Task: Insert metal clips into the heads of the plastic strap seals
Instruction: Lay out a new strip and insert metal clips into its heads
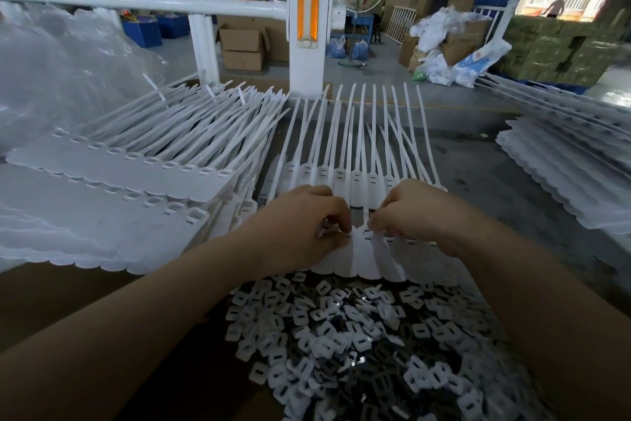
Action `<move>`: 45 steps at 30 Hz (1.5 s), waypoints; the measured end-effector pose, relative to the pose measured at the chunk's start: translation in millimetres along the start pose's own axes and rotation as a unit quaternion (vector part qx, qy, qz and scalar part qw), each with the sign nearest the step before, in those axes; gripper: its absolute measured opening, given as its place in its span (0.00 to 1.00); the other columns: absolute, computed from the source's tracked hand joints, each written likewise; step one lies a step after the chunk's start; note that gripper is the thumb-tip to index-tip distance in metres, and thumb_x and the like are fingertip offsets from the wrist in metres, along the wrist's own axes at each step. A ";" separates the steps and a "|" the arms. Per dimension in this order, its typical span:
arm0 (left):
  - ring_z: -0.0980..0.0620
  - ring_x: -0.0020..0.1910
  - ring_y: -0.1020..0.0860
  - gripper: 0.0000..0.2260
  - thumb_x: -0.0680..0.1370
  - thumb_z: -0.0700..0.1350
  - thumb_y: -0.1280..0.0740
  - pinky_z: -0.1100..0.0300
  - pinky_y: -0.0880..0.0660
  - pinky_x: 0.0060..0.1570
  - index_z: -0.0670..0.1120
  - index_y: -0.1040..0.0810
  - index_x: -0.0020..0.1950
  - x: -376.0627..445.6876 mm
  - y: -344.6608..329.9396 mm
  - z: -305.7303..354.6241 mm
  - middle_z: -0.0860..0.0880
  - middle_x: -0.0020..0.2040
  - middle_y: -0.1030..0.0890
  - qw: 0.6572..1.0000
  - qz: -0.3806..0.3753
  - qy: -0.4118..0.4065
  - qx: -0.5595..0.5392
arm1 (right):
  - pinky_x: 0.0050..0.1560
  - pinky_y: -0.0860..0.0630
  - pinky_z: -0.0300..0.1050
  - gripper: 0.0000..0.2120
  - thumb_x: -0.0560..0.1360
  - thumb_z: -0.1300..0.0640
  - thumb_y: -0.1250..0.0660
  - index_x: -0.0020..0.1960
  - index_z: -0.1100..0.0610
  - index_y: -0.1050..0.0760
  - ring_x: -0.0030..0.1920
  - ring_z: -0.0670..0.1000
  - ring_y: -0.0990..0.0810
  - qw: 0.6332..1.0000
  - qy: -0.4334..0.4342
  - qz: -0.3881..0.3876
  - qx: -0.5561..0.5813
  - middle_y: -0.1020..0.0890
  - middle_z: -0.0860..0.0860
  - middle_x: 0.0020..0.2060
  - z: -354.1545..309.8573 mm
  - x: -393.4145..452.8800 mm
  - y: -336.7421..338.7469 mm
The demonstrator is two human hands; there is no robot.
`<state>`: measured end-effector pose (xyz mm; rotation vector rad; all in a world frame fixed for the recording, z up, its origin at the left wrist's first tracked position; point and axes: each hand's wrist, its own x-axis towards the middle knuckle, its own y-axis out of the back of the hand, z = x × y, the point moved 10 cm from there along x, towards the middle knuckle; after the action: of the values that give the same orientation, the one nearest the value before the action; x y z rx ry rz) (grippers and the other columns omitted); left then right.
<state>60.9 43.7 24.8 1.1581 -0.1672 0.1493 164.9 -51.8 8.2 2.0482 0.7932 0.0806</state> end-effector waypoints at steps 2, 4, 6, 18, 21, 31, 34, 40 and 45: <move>0.60 0.53 0.28 0.06 0.78 0.53 0.33 0.60 0.27 0.53 0.58 0.23 0.54 -0.5 -0.8 2.7 0.59 0.52 0.25 1.000 -0.001 -0.018 0.015 | 0.35 0.27 0.43 0.11 0.71 0.57 0.28 0.46 0.66 0.18 0.35 0.53 0.23 1.000 0.002 -0.005 -0.007 0.16 0.60 0.40 0.1 0.2 -0.2; 0.59 0.53 0.29 0.07 0.78 0.54 0.34 0.59 0.27 0.53 0.57 0.24 0.55 -0.6 -1.3 5.6 0.59 0.52 0.25 0.999 -0.001 -0.034 0.034 | 0.35 0.27 0.43 0.10 0.72 0.58 0.29 0.47 0.65 0.18 0.35 0.52 0.23 1.000 0.003 -0.011 -0.014 0.16 0.60 0.41 0.2 0.1 -1.8; 0.58 0.54 0.29 0.08 0.78 0.54 0.36 0.56 0.26 0.54 0.57 0.25 0.56 -0.9 -1.8 8.3 0.57 0.53 0.25 0.998 -0.006 -0.047 0.050 | 0.35 0.27 0.44 0.10 0.71 0.58 0.29 0.47 0.66 0.18 0.36 0.53 0.23 1.000 0.005 -0.017 -0.023 0.17 0.62 0.44 -0.2 0.3 -4.1; 0.51 0.55 0.30 0.19 0.80 0.50 0.44 0.51 0.29 0.58 0.60 0.33 0.70 -2.5 -10.8 21.8 0.52 0.57 0.28 0.979 -0.045 -0.088 0.178 | 0.22 0.35 0.35 0.09 0.75 0.62 0.38 0.48 0.63 0.20 0.26 0.49 0.28 0.999 -0.029 -0.014 0.025 0.21 0.53 0.29 4.8 1.4 -1.1; 0.50 0.55 0.30 0.19 0.80 0.50 0.44 0.53 0.32 0.57 0.59 0.34 0.71 -1.3 -11.3 29.4 0.51 0.55 0.27 0.965 -0.034 -0.115 0.232 | 0.24 0.35 0.37 0.09 0.74 0.63 0.39 0.47 0.62 0.20 0.28 0.50 0.27 0.999 -0.018 -0.014 0.023 0.21 0.53 0.29 1.6 -0.3 -2.2; 0.58 0.55 0.29 0.13 0.79 0.51 0.35 0.60 0.32 0.56 0.60 0.23 0.63 4.8 -2.3 29.2 0.55 0.56 0.26 0.993 -0.050 -0.073 0.084 | 0.30 0.32 0.41 0.12 0.76 0.62 0.40 0.52 0.66 0.20 0.32 0.52 0.26 1.000 -0.001 0.002 -0.008 0.20 0.56 0.33 -3.1 1.3 -1.7; 0.62 0.44 0.25 0.05 0.74 0.50 0.27 0.73 0.31 0.41 0.58 0.17 0.48 -0.8 0.2 35.2 0.60 0.46 0.22 0.992 -0.079 -0.068 -0.074 | 0.27 0.33 0.38 0.12 0.76 0.61 0.40 0.53 0.65 0.20 0.30 0.51 0.26 1.000 -0.003 0.003 -0.009 0.20 0.55 0.32 -1.6 1.0 -1.1; 0.68 0.42 0.23 0.06 0.73 0.51 0.26 0.77 0.31 0.43 0.55 0.15 0.49 -8.5 -18.7 43.8 0.62 0.42 0.19 0.976 -0.196 -0.082 -0.038 | 0.19 0.37 0.32 0.13 0.75 0.63 0.41 0.50 0.68 0.20 0.19 0.46 0.29 1.000 0.000 -0.001 0.006 0.22 0.52 0.25 0.4 1.7 -1.9; 0.69 0.39 0.22 0.06 0.72 0.48 0.25 0.78 0.30 0.41 0.52 0.15 0.48 -13.5 -18.1 39.8 0.62 0.39 0.19 0.971 -0.226 -0.054 -0.061 | 0.20 0.36 0.33 0.14 0.75 0.63 0.41 0.52 0.70 0.21 0.19 0.46 0.30 1.000 0.004 -0.004 0.020 0.22 0.55 0.27 -1.9 0.6 -2.7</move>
<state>49.2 -0.4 21.4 1.0543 -0.0050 -0.3235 163.3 -49.1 7.1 2.0828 0.8153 0.0695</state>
